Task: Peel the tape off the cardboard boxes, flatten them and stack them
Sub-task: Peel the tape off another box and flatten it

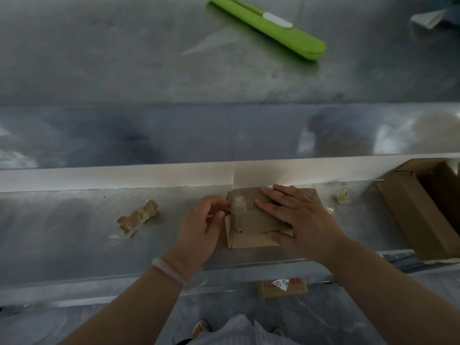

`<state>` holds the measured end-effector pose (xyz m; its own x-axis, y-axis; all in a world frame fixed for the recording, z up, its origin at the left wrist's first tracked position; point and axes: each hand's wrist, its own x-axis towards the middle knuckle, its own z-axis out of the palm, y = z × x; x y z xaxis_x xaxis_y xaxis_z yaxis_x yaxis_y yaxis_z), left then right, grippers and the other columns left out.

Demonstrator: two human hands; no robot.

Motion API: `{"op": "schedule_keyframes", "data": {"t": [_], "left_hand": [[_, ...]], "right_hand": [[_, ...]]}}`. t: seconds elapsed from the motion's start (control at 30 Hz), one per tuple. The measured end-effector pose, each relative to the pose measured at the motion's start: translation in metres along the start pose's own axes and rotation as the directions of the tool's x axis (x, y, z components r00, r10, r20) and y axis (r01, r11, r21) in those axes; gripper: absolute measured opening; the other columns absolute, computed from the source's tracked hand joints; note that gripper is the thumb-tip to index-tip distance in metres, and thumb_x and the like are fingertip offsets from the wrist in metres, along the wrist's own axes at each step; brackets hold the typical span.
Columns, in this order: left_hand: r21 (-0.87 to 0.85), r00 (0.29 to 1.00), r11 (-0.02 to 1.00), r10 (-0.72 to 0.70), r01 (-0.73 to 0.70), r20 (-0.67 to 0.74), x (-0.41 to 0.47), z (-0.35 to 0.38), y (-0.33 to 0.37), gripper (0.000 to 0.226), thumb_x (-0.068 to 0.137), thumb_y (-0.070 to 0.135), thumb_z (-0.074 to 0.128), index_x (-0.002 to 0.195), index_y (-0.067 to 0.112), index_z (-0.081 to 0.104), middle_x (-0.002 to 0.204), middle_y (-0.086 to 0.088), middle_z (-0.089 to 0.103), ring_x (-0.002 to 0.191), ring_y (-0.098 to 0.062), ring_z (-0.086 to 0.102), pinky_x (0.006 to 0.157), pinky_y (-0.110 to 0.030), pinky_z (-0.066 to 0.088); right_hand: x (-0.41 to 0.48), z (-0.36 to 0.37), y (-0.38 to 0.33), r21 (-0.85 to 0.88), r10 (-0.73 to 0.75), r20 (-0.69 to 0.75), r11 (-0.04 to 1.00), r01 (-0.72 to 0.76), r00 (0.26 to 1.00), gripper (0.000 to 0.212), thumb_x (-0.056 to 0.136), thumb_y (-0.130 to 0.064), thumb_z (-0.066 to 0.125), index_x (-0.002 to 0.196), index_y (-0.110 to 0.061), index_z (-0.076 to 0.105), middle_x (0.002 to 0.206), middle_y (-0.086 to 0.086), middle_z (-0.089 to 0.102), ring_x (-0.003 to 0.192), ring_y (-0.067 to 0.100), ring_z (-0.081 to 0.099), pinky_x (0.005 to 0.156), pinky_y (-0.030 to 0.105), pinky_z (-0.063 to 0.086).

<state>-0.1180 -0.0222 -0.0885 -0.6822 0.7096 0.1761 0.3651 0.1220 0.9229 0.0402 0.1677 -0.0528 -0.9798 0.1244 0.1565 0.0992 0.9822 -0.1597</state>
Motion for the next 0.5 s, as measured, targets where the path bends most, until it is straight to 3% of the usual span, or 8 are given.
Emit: {"op": "schedule_keyframes", "data": {"t": [0.1,0.2,0.27,0.37,0.5], "left_hand": [[-0.247,0.953,0.921,-0.296,0.301,0.058,-0.001,0.002,-0.001,0.021,0.079,0.034,0.063,0.099,0.040,0.067,0.098,0.006,0.072,0.096,-0.019,0.067,0.090,-0.045,0.052],[-0.427,0.860,0.754,-0.492,0.499,0.136,0.001,0.008,0.011,0.015,0.088,0.018,0.063,0.100,0.018,0.072,0.098,-0.010,0.073,0.096,-0.029,0.068,0.094,-0.048,0.050],[-0.500,0.827,0.682,-0.545,0.534,0.139,0.003,0.009,0.017,0.015,0.088,0.009,0.062,0.099,0.008,0.071,0.097,-0.017,0.072,0.096,-0.035,0.067,0.093,-0.047,0.051],[-0.466,0.837,0.715,-0.534,0.522,0.118,0.006,0.005,0.020,0.014,0.086,0.009,0.065,0.098,0.004,0.072,0.093,-0.017,0.072,0.092,-0.032,0.069,0.089,-0.044,0.054],[-0.565,0.778,0.564,-0.573,0.602,0.258,0.011,0.001,0.023,0.012,0.091,0.008,0.057,0.091,0.001,0.067,0.086,-0.016,0.069,0.082,-0.024,0.066,0.085,-0.038,0.055]], "right_hand": [[0.000,0.000,0.000,0.003,0.008,-0.007,1.000,-0.008,1.000,0.071,0.080,-0.058,0.050,0.146,-0.034,0.036,0.154,-0.009,0.034,0.142,0.017,0.032,0.115,0.043,0.026],[0.000,0.001,-0.001,-0.021,0.006,-0.006,1.000,-0.006,1.000,0.072,0.080,-0.059,0.049,0.146,-0.034,0.037,0.154,-0.009,0.034,0.142,0.017,0.031,0.116,0.042,0.026],[0.000,0.002,-0.001,-0.026,0.007,-0.013,1.000,-0.007,1.000,0.072,0.079,-0.059,0.051,0.145,-0.034,0.038,0.154,-0.009,0.035,0.142,0.017,0.032,0.116,0.042,0.026],[0.000,0.002,-0.003,-0.026,0.016,-0.027,1.000,-0.017,1.000,0.072,0.078,-0.059,0.052,0.145,-0.034,0.039,0.153,-0.009,0.035,0.142,0.016,0.031,0.116,0.042,0.027],[-0.001,0.002,-0.006,-0.031,0.022,-0.043,0.999,-0.023,0.999,0.072,0.078,-0.059,0.051,0.144,-0.034,0.040,0.152,-0.008,0.037,0.141,0.016,0.032,0.115,0.043,0.030]]}}
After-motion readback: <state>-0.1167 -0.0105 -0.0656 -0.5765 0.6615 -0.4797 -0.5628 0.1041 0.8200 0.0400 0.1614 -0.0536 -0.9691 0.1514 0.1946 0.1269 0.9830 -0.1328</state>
